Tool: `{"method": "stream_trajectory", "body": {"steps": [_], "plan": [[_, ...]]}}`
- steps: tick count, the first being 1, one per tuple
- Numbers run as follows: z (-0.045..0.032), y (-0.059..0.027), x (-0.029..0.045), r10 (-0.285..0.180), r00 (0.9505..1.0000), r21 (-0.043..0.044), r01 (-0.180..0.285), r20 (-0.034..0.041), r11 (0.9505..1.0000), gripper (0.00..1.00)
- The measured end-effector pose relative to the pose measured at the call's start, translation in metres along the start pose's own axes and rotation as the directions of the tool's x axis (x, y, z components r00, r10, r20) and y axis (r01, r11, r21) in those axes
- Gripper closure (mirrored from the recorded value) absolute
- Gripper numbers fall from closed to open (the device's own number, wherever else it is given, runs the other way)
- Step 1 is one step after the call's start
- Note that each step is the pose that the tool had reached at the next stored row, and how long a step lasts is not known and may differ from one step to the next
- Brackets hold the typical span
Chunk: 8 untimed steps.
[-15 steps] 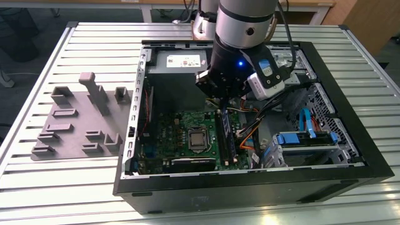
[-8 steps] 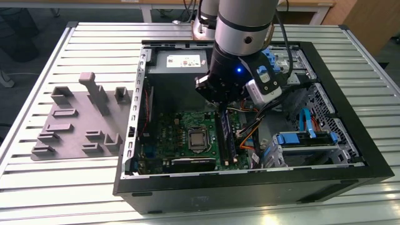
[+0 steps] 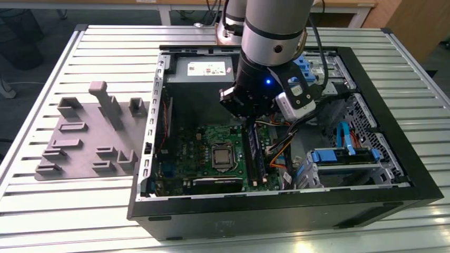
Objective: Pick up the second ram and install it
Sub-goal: 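Insert the second ram into the second slot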
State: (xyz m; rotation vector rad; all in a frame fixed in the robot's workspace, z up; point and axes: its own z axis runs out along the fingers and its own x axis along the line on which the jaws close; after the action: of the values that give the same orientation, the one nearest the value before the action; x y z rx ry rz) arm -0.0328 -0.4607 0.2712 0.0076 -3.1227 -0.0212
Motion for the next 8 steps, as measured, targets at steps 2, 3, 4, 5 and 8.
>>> {"method": "stream_trajectory", "body": {"steps": [2,3,4,5,8], "plan": [[0.0001,0.0,0.0,0.0,1.0,-0.0001,0.0,0.0,1.0,0.86],[0.0004,0.0,-0.0005,0.0,1.0,-0.0002,0.0,0.0,1.0,0.86],[0.0009,0.0,-0.0012,0.0,1.0,-0.0005,0.0,0.0002,1.0,0.86],[0.0015,0.0,-0.0019,0.002,1.0,-0.0005,-0.002,0.0002,1.0,0.86],[0.0045,-0.0001,-0.0034,0.008,1.0,-0.0003,-0.008,0.0002,1.0,0.86]]}}
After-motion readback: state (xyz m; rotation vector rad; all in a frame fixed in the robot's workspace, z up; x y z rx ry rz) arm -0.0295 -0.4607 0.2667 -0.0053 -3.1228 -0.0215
